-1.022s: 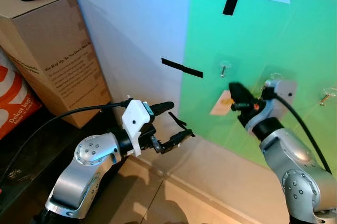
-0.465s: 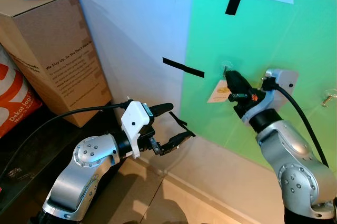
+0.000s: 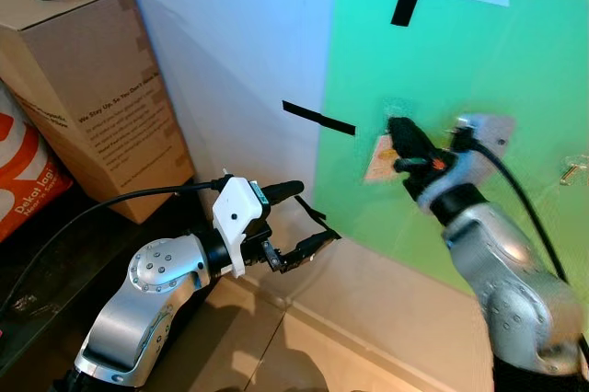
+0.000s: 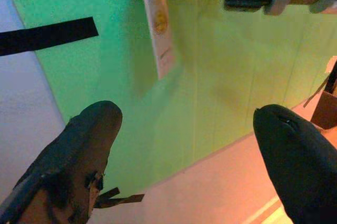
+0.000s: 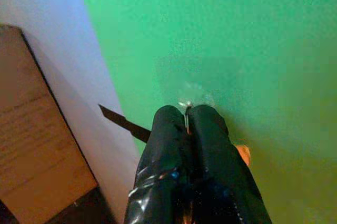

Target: Hang keys on a hook

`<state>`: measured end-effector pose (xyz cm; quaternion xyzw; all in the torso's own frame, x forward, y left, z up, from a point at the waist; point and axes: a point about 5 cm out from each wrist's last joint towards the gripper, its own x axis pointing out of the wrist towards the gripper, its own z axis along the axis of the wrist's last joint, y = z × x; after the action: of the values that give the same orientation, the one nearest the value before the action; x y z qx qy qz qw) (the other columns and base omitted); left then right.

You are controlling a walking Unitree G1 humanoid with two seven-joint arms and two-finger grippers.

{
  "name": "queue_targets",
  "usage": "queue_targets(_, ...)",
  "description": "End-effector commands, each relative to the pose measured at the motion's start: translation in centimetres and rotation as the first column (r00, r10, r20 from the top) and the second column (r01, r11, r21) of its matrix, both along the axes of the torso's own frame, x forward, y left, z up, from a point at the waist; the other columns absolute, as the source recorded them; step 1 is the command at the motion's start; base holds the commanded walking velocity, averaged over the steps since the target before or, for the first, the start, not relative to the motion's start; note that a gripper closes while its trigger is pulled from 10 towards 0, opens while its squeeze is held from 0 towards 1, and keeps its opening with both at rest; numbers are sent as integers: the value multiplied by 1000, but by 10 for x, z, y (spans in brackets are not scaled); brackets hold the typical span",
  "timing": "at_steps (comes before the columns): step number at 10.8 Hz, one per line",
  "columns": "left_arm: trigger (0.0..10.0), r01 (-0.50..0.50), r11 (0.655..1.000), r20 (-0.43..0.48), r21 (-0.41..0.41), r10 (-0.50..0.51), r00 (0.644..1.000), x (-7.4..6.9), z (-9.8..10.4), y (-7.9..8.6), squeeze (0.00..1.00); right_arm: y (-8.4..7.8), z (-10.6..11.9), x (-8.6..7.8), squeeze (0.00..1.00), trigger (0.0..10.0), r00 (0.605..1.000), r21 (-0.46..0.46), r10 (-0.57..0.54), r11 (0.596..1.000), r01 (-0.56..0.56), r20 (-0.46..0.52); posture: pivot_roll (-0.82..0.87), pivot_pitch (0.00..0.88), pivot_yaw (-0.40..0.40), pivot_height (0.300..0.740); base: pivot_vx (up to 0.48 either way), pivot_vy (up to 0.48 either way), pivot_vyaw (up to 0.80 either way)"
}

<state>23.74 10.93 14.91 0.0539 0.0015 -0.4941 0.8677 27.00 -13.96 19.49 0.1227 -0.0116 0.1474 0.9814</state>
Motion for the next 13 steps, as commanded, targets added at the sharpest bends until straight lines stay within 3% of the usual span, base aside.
queue_targets(1,10000,7,1000,9,14,-7,1000,-1,3,-1,0,0,-2,5,0,10000,1000,-31,-21,999,21,-20,-104,9,10,740,0,0,0)
queue_targets(3,10000,2,1000,8,18,-2,1000,-2,3,0,0,1,-5,12,0,10000,996,-139,-79,988,72,-42,-96,18,5,740,0,0,0)
queue_targets(7,10000,-2,1000,6,19,2,1000,-1,3,1,0,-17,-15,11,0,10000,961,-204,-270,946,252,-66,-100,20,9,740,0,0,0)
queue_targets(13,10000,2,1000,5,16,-2,1000,0,1,1,0,-19,-19,2,0,10000,957,-244,-282,935,259,-65,-109,24,11,740,0,0,0)
